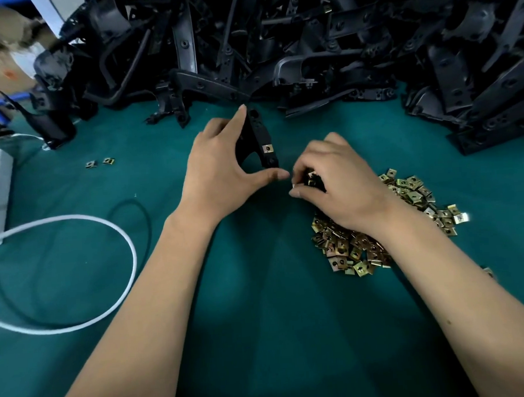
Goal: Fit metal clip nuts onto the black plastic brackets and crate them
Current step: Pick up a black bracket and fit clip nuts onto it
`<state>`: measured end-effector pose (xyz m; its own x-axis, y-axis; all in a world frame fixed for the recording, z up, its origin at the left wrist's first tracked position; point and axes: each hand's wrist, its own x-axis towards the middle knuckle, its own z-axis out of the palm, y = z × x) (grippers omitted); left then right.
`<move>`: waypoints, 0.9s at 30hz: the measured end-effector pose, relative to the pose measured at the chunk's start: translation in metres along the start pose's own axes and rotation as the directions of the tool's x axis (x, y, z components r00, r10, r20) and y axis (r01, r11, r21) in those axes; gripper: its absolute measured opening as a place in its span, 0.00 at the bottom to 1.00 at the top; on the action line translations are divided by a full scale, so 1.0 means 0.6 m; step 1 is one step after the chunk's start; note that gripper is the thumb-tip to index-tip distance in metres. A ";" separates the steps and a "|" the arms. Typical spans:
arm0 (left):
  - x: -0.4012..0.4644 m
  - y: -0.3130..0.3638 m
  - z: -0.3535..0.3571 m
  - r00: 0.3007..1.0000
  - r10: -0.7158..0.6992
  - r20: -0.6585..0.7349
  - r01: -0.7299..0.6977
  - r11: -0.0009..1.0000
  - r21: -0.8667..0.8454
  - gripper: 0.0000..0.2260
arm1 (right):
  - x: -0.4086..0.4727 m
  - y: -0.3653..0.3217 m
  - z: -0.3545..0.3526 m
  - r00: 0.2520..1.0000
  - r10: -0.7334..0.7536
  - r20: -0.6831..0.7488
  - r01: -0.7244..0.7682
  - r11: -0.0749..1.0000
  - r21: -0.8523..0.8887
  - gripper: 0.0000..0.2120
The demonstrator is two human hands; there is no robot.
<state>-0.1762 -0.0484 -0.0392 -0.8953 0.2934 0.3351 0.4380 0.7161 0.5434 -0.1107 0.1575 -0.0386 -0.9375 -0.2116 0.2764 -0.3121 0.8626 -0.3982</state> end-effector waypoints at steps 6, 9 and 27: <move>-0.006 0.020 0.000 0.974 0.172 0.149 -0.152 0.979 -0.138 0.54 | 0.002 0.007 -0.011 0.897 0.334 -0.291 -0.113 0.808 0.578 0.06; -0.008 0.027 0.004 0.959 0.225 0.174 -0.198 0.967 -0.159 0.53 | 0.003 0.004 -0.008 0.852 0.471 -0.229 -0.098 0.572 0.814 0.05; -0.012 0.035 0.015 0.936 0.285 0.207 -0.253 0.952 -0.170 0.53 | 0.003 -0.004 -0.007 0.766 0.642 -0.024 -0.134 0.196 0.971 0.04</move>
<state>-0.1611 -0.0299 -0.0374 -0.7295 0.6102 0.3090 0.6574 0.5005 0.5634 -0.1108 0.1571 -0.0337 -0.9148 0.4032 -0.0227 -0.0858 -0.2489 -0.9647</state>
